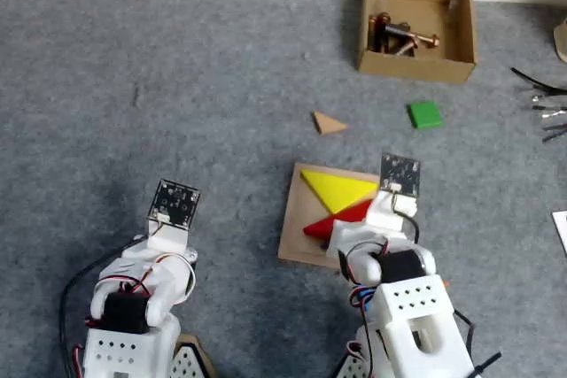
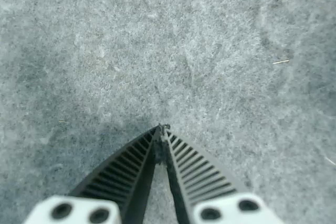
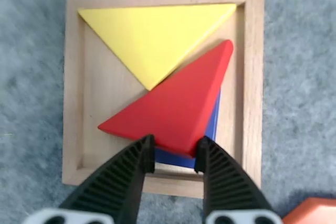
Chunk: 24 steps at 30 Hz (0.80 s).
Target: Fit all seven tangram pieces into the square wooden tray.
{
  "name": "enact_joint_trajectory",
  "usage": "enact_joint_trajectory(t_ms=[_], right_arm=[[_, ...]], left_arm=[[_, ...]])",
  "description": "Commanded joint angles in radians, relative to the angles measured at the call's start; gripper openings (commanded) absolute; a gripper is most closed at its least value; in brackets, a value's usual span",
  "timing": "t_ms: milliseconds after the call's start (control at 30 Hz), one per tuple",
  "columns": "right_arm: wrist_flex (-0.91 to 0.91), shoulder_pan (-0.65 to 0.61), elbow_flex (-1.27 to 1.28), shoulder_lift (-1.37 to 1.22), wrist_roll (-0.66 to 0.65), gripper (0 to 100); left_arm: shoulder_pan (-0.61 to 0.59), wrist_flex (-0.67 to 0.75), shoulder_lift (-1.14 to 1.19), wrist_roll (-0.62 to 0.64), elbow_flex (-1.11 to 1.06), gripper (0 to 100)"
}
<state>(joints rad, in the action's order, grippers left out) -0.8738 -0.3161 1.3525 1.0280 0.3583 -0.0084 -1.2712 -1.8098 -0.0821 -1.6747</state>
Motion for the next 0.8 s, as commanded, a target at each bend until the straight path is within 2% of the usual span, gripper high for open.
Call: enact_joint_trajectory(t_ms=[0,267,400,567,767], right_arm=[[0.038,-0.005,-0.008,0.021,0.009,8.4],[0.039,0.122,-0.008,0.021,0.003,8.4],[0.038,0.122,-0.008,0.018,0.003,8.0],[0.039,0.122,-0.008,0.019,-0.003,2.6],[0.041,0.122,-0.008,0.019,-0.064,2.2]], left_arm=[[-0.008,-0.008,-0.015,0.011,-0.021,1],[-0.01,-0.008,-0.015,0.011,-0.021,1],[-0.01,-0.008,-0.015,0.011,-0.021,1],[-0.012,-0.008,-0.015,0.011,-0.021,1],[-0.012,-0.008,-0.015,0.011,-0.021,1]])
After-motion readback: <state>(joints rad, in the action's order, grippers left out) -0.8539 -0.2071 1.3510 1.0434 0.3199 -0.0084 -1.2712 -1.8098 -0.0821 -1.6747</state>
